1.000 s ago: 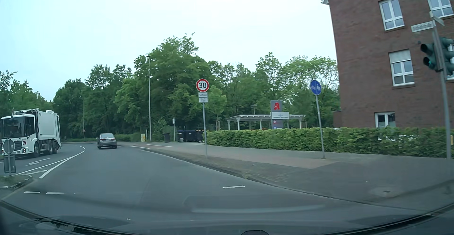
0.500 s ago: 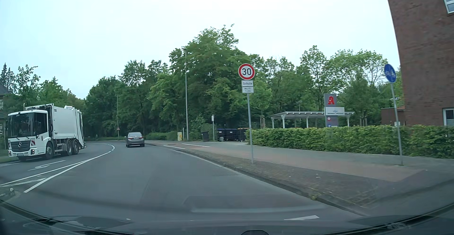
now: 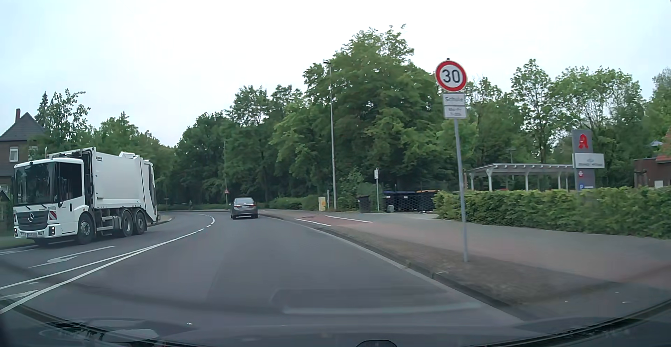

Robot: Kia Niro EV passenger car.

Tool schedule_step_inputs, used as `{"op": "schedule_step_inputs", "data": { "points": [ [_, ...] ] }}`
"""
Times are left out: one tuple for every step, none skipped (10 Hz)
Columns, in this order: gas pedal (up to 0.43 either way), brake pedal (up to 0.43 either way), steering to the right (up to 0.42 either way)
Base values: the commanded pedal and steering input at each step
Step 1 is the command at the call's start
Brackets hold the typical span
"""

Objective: Follow the waypoints while adhering to traffic rules and regulations

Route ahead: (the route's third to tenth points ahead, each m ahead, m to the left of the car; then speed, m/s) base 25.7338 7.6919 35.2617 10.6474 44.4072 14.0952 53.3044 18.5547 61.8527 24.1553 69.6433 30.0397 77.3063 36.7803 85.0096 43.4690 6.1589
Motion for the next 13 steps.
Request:
{"op": "schedule_step_inputs", "data": {
  "points": [
    [0.24, 0.0, -0.159],
    [0.228, 0.0, -0.14],
    [0.228, 0.0, -0.118],
    [0.228, 0.0, -0.107],
    [0.228, 0.0, -0.1],
    [0.228, 0.0, -0.096],
    [0.228, 0.0, -0.083],
    [0.228, 0.0, -0.07],
    [0.228, 0.0, -0.067],
    [0.228, 0.0, -0.066],
    [0.22, 0.0, -0.066],
    [0.22, 0.0, -0.065],
    [0.22, 0.0, -0.064]
  ]
}}
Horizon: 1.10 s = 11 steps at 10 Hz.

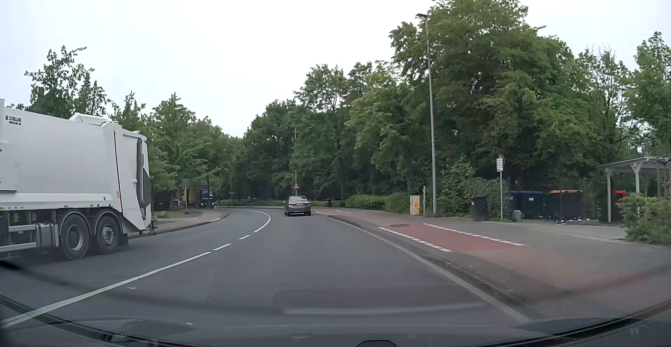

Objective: Follow the waypoints while adhering to traffic rules and regulations

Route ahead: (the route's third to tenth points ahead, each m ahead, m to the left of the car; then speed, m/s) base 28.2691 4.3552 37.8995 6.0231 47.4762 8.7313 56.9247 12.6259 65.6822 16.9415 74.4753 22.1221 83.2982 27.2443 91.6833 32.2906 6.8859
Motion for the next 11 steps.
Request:
{"op": "schedule_step_inputs", "data": {
  "points": [
    [0.209, 0.0, -0.063],
    [0.209, 0.0, -0.06],
    [0.209, 0.0, -0.058],
    [0.209, 0.0, -0.058],
    [0.197, 0.0, -0.056],
    [0.197, 0.0, -0.052],
    [0.197, 0.0, -0.04],
    [0.197, 0.0, -0.031],
    [0.189, 0.0, -0.024],
    [0.189, 0.0, -0.016],
    [0.189, 0.0, -0.009]
  ]
}}
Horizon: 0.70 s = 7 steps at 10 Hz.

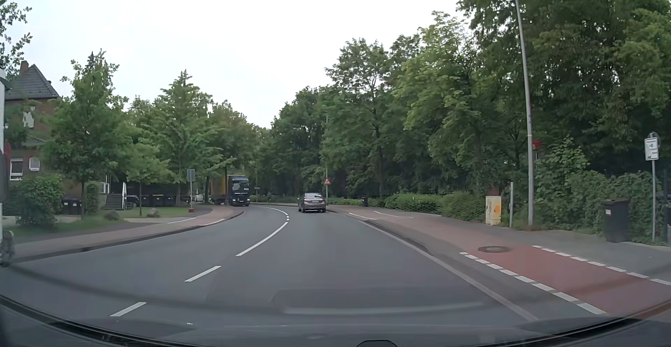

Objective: Follow the waypoints while adhering to traffic rules and regulations

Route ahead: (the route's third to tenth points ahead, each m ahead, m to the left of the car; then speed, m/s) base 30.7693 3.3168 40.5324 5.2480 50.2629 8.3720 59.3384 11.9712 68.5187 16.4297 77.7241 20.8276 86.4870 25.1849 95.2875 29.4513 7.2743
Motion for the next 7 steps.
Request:
{"op": "schedule_step_inputs", "data": {
  "points": [
    [0.189, 0.0, -0.008],
    [0.189, 0.0, -0.008],
    [0.177, 0.0, -0.008],
    [0.177, 0.0, -0.008],
    [0.177, 0.0, -0.008],
    [0.177, 0.0, -0.008],
    [0.177, 0.0, -0.01]
  ]
}}
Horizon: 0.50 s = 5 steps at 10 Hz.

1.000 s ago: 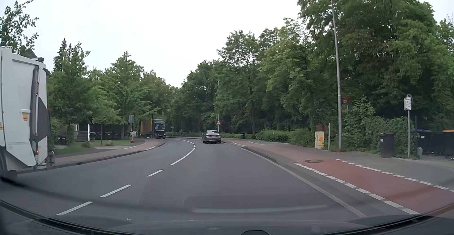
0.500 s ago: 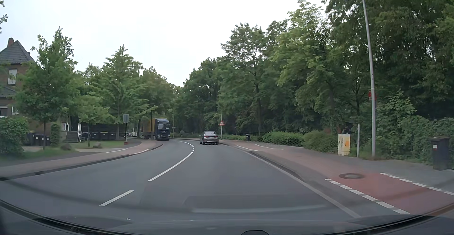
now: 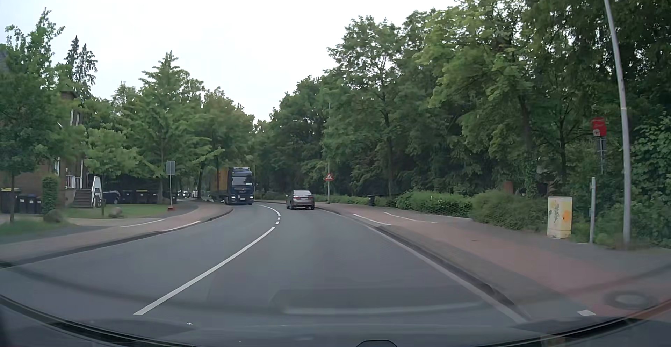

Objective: Follow the waypoints while adhering to traffic rules and regulations

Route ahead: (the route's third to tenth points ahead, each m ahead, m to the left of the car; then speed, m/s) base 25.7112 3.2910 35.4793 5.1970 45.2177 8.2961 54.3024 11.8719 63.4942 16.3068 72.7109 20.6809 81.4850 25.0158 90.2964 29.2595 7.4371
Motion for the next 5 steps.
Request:
{"op": "schedule_step_inputs", "data": {
  "points": [
    [0.177, 0.0, -0.014],
    [0.177, 0.0, -0.018],
    [0.177, 0.0, -0.019],
    [0.177, 0.0, -0.019],
    [0.177, 0.0, -0.019]
  ]
}}
